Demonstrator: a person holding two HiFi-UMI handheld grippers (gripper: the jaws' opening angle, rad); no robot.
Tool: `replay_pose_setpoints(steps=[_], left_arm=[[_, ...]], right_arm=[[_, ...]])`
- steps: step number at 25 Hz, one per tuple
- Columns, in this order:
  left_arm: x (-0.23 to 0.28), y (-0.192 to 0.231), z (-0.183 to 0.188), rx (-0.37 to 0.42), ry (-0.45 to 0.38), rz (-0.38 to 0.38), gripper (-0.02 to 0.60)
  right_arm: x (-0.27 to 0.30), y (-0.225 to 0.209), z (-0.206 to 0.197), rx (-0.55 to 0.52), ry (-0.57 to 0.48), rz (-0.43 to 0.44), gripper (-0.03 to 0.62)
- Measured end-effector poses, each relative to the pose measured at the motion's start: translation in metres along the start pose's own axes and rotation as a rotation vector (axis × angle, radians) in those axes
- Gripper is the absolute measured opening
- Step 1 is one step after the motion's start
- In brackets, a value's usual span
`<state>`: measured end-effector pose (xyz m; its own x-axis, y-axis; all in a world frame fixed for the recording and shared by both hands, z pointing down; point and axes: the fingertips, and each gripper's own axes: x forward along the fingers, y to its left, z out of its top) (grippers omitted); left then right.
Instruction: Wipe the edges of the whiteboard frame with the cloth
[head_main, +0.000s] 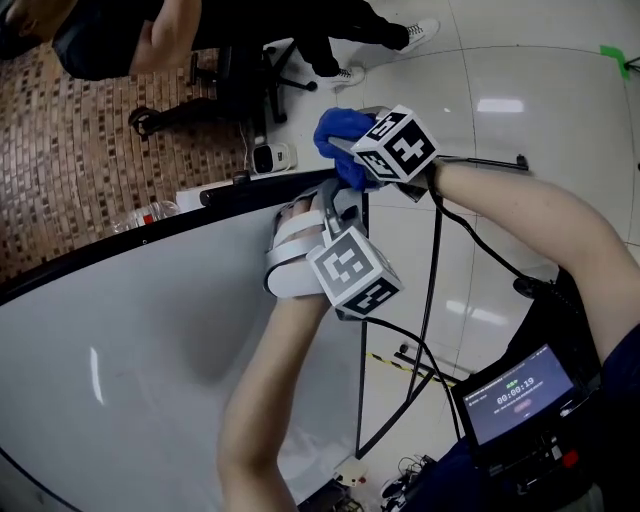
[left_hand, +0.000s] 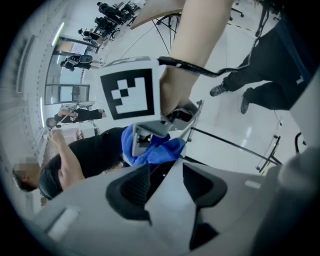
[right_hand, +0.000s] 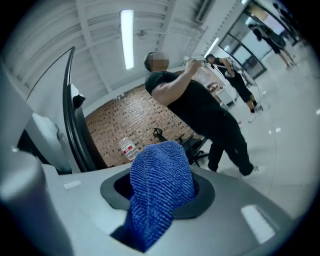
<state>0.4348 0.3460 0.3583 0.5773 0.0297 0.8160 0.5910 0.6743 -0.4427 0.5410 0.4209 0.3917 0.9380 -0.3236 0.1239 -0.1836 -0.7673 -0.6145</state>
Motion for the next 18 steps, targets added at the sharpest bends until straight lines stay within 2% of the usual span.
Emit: replay_pose_setpoints(steps=[2, 3, 7, 11, 14, 18], left_arm=[[-0.006, 0.002, -0.004, -0.001, -0.001, -0.001, 0.206], [-0.009, 0.002, -0.005, -0.002, -0.006, -0.006, 0.206], [-0.005, -0.005, 0.0, 0.004, -0.012, -0.034, 0.206], [0.003, -0.027, 0.016, 0.002, -0.044, -0.066, 0.206], [0.001, -0.033, 0.027, -0.004, -0.074, -0.059, 0.21], [-0.002, -0.05, 0.036, -0.051, -0.117, -0.072, 0.212]], right_arm=[[-0.004, -0.005, 0.001, 0.106, 0.014, 0.004, 0.158], [-0.007, -0.006, -0.003, 0.125, 0.033, -0.002, 0.158], [-0.006, 0.003, -0.036, 0.089, 0.09, 0.047, 0.158], [-0.002, 0.005, -0.04, 0.095, 0.106, 0.085, 0.158], [-0.006, 0.001, -0.043, 0.099, 0.136, 0.075, 0.158], [-0.018, -0.005, -0.053, 0.123, 0.15, 0.052, 0.158]])
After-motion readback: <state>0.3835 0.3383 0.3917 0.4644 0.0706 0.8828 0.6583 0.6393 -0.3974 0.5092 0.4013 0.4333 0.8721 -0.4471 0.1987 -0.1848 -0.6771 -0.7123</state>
